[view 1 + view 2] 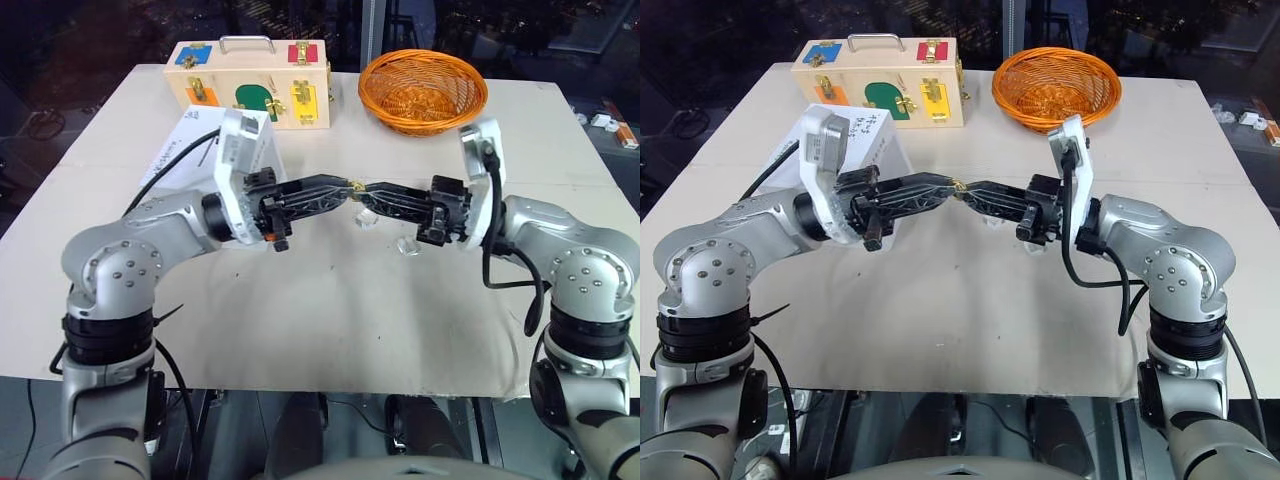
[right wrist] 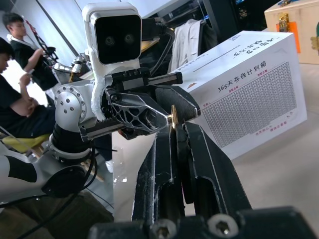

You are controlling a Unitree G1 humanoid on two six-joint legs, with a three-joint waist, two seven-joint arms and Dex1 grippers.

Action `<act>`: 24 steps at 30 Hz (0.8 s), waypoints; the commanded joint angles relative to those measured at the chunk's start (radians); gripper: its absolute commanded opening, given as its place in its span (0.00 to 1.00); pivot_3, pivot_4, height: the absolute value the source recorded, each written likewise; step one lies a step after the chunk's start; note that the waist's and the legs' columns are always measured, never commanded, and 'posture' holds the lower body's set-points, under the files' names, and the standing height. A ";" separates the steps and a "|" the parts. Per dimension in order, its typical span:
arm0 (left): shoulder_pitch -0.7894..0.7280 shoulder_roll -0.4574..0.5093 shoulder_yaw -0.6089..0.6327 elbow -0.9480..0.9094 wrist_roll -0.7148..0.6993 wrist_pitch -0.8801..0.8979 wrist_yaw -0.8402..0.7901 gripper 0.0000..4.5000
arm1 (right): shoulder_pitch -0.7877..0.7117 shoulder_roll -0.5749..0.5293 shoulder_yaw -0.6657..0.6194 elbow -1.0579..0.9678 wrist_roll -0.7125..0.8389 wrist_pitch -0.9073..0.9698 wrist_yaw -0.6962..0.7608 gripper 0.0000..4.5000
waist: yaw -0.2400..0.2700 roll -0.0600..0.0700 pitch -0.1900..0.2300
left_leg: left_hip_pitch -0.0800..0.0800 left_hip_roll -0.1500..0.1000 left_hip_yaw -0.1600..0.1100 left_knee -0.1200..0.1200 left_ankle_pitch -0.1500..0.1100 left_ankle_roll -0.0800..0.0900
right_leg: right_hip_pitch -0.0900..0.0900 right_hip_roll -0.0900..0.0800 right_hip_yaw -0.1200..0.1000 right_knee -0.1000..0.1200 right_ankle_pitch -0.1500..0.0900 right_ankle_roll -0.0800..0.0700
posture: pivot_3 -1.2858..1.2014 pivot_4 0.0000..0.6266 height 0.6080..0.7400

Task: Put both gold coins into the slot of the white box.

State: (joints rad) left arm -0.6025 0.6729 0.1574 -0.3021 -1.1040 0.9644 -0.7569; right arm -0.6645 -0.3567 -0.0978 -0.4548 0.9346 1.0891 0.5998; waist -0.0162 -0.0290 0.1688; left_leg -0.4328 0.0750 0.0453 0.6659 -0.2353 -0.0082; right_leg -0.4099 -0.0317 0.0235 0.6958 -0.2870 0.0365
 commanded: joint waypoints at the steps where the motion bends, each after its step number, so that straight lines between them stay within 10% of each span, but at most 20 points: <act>1: -0.019 -0.002 0.004 -0.009 -0.013 0.000 -0.020 0.22 | -0.012 -0.015 -0.030 -0.045 0.062 -0.008 -0.019 0.00 | 0.000 0.000 0.000 | 0.000 0.000 0.000 0.000 0.000 0.000 | 0.000 0.000 0.000 0.000 0.000 0.000 | 0.52 0.24 0.90; 6: -0.013 -0.002 0.002 -0.015 -0.018 0.007 -0.033 0.22 | -0.009 -0.022 -0.025 -0.048 0.105 -0.014 -0.031 0.00 | 0.000 0.000 0.000 | 0.000 0.000 0.000 0.000 0.000 0.000 | 0.000 0.000 0.000 0.000 0.000 0.000 | 0.52 0.24 0.90; 10: -0.007 -0.004 0.006 -0.021 -0.035 0.020 -0.038 0.01 | -0.010 -0.021 -0.018 -0.052 0.144 -0.015 -0.037 0.00 | 0.001 0.000 0.000 | 0.000 0.000 0.000 0.000 0.000 0.000 | 0.000 0.000 0.000 0.000 0.000 0.000 | 0.52 0.24 0.90; 22: 0.020 -0.014 0.031 -0.036 -0.128 0.058 -0.022 0.01 | -0.003 -0.044 -0.001 -0.063 0.276 -0.003 -0.054 0.00 | 0.002 0.000 0.000 | 0.000 0.000 0.000 0.000 0.000 0.000 | 0.000 0.000 0.000 0.000 0.000 0.000 | 0.52 0.24 0.90; 24: 0.024 -0.019 0.043 -0.033 -0.153 0.065 -0.010 0.00 | -0.001 -0.049 -0.004 -0.061 0.289 -0.010 -0.048 0.14 | 0.002 0.000 0.000 | 0.000 0.000 0.000 0.000 0.000 0.000 | 0.000 0.000 0.000 0.000 0.000 0.000 | 0.52 0.24 0.90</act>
State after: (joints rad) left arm -0.5803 0.6593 0.1962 -0.3066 -1.2330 1.0232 -0.7887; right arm -0.6560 -0.4090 -0.1159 -0.4578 1.1562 1.0904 0.5348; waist -0.0146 -0.0290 0.1689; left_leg -0.4329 0.0750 0.0449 0.6659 -0.2353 -0.0082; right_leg -0.4099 -0.0317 0.0234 0.6958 -0.2870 0.0366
